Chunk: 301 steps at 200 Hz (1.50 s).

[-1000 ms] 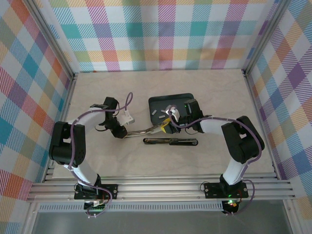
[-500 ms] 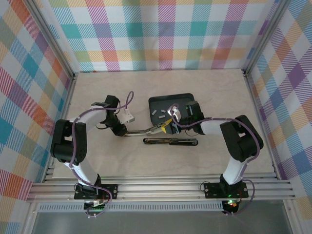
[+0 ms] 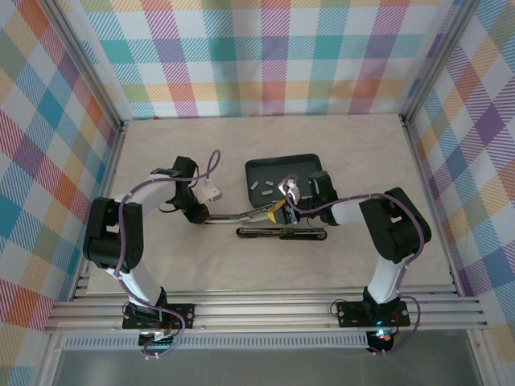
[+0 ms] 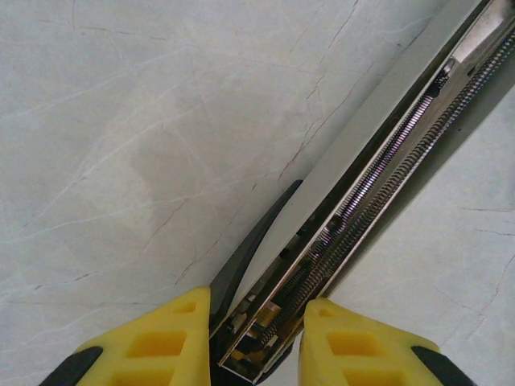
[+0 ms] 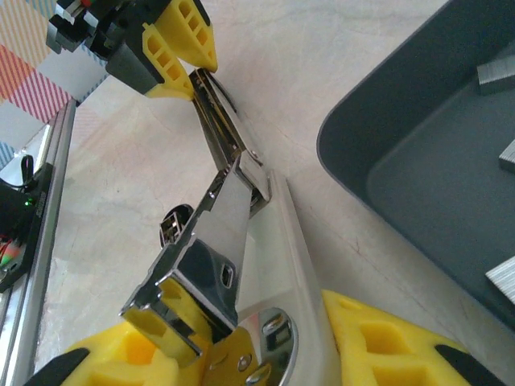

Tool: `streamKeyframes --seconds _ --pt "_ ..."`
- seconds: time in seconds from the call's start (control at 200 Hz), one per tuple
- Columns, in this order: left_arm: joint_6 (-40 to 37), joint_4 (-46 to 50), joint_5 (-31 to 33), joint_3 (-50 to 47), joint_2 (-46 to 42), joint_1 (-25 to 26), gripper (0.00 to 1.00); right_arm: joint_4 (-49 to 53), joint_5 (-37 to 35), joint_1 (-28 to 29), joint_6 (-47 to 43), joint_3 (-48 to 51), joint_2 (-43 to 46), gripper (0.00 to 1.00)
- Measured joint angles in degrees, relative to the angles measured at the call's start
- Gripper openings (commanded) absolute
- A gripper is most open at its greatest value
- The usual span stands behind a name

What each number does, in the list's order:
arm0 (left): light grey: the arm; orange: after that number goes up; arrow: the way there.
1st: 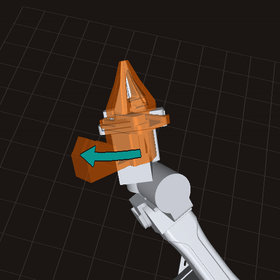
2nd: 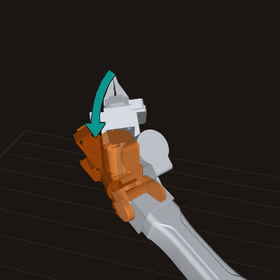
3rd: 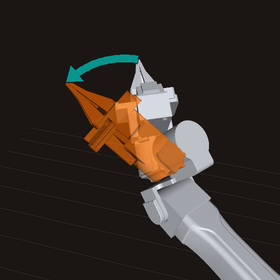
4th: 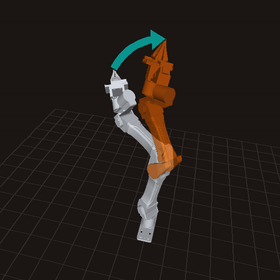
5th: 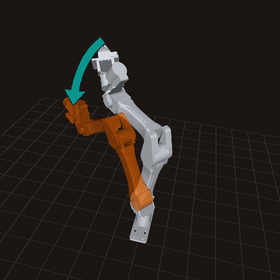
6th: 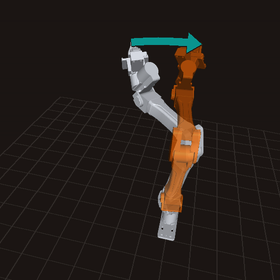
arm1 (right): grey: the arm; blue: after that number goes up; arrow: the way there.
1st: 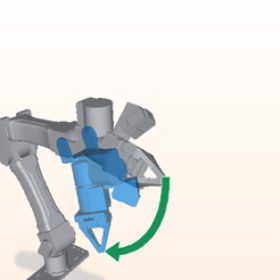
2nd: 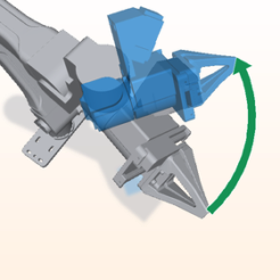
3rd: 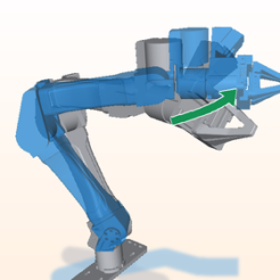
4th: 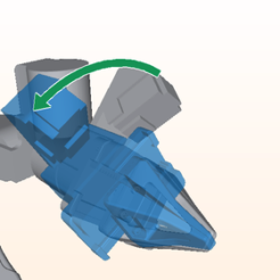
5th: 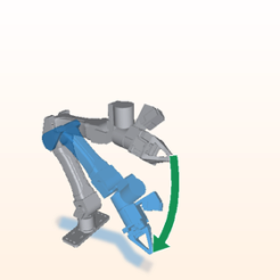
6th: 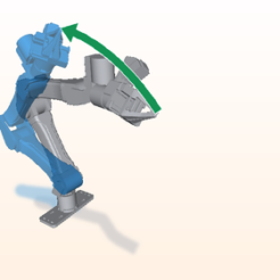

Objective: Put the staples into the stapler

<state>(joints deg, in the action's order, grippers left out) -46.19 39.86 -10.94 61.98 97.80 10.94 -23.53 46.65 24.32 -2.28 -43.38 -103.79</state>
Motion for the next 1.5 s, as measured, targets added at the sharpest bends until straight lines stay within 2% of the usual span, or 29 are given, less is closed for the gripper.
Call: streamKeyframes --seconds 0.34,0.59,0.865,1.175,1.28,1.505 --pt "1.68 -4.04 3.61 -0.02 -0.81 3.54 0.29 -1.31 1.05 -1.09 2.36 0.66 -0.66 0.00" --pt "1.79 -7.54 3.52 -0.07 -0.81 5.70 0.31 -1.36 1.68 -1.81 3.19 0.66 -0.83 0.00" --pt "1.64 -7.34 6.75 -0.31 -0.81 5.79 0.32 -3.21 2.62 -2.03 4.83 1.73 -1.75 0.00" --pt "1.97 -8.20 6.80 -1.14 -1.33 5.75 0.32 -0.22 0.92 -2.03 3.08 2.49 -0.63 0.00" --pt "2.08 -8.15 6.99 -1.07 -1.31 5.75 0.32 1.20 -0.24 -1.90 3.21 2.40 -0.02 0.07" --pt "2.05 -7.82 7.45 -0.76 -1.11 5.68 0.32 5.77 -4.07 -1.81 4.92 0.48 0.13 0.14"
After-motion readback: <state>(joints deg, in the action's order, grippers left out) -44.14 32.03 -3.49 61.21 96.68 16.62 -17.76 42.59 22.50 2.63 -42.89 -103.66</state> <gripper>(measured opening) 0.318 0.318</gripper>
